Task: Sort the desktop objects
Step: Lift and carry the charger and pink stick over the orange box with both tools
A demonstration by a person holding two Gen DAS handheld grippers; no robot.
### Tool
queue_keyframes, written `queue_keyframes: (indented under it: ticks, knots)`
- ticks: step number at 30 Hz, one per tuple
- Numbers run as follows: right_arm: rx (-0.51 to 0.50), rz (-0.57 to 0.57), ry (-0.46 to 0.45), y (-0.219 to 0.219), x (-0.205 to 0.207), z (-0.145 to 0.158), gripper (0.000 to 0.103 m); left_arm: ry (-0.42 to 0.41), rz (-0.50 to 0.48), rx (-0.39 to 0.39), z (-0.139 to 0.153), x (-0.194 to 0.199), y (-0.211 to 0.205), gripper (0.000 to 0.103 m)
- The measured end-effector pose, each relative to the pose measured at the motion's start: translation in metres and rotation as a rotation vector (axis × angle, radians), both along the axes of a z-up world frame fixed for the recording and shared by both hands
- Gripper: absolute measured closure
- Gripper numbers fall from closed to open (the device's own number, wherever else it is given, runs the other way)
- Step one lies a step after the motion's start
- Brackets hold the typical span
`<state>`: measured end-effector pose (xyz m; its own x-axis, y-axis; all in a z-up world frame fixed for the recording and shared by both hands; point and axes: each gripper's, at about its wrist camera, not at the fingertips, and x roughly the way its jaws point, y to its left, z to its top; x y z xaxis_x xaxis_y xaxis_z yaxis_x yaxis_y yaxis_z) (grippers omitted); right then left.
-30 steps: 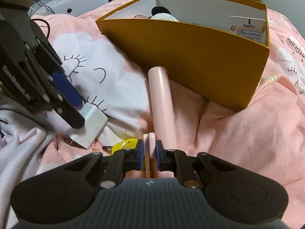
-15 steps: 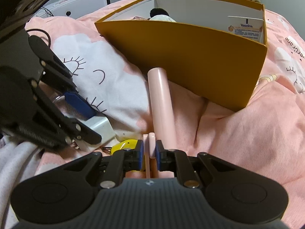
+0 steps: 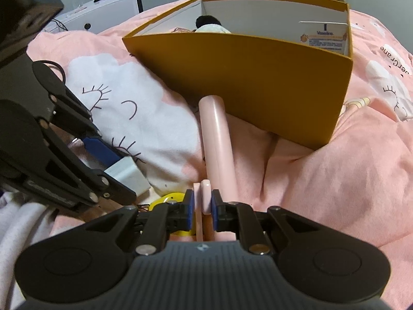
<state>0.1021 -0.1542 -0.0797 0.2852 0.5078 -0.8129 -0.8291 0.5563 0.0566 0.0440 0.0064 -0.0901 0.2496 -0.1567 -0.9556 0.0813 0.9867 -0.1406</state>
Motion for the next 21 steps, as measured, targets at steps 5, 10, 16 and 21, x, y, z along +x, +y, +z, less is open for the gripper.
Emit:
queue_keyframes:
  ticks: [5, 10, 16, 21]
  knots:
    - [0.046, -0.018, -0.033, -0.003, -0.002, 0.013, 0.091, -0.012, 0.011, -0.037, 0.017, 0.001, 0.003, 0.062]
    - [0.051, 0.023, -0.077, -0.001, -0.005, 0.03, 0.091, -0.026, 0.031, -0.096, 0.034, 0.005, 0.013, 0.062]
    - [-0.003, 0.13, -0.172, 0.003, -0.013, 0.053, 0.091, -0.088, 0.073, -0.129, 0.059, 0.009, 0.027, 0.062]
    - [-0.058, 0.243, -0.264, 0.009, -0.017, 0.077, 0.091, -0.139, 0.106, -0.139, 0.078, 0.02, 0.045, 0.062]
